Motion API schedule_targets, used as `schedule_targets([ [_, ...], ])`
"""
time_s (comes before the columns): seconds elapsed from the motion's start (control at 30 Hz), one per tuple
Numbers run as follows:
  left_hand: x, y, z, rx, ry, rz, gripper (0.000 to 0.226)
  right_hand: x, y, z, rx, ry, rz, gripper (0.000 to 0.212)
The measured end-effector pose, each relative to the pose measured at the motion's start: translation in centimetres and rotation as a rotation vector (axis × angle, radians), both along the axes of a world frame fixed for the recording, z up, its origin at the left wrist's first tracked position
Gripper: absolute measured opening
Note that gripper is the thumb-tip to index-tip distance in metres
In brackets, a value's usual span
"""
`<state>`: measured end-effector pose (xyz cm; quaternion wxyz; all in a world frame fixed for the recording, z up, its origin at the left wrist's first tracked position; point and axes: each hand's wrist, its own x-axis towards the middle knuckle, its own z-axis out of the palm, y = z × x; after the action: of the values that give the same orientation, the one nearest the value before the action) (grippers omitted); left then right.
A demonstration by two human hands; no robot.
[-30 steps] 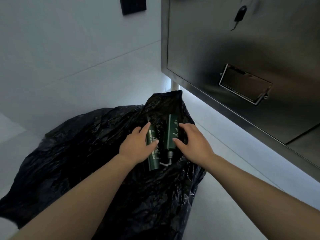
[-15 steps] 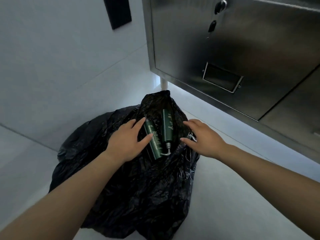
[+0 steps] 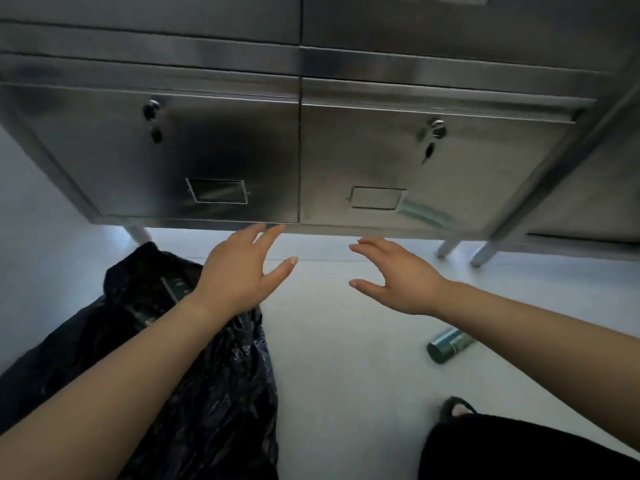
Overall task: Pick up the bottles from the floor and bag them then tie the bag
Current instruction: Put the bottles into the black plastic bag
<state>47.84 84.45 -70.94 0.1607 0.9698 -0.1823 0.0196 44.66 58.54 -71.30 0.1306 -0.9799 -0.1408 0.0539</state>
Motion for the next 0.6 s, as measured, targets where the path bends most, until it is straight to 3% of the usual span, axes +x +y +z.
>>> schedule_targets([
  [0.17, 0.1, -9.9, -3.6, 0.000, 0.003, -0.073, 0.062, -1.7, -10.3, -3.9, 0.050, 0.008, -0.144, 0.062],
  [0.4, -1.8, -24.6, -15.9, 0.058, 0.119, -0.100, 0.062, -4.3, -25.2, -16.2, 0.019, 0.081, -0.200, 0.062],
  [0.6, -4.9, -31.3, -25.6, 0.153, 0.282, -0.048, 0.064, -5.3, -31.9, -25.2, 0.046, 0.145, -0.176, 0.059],
])
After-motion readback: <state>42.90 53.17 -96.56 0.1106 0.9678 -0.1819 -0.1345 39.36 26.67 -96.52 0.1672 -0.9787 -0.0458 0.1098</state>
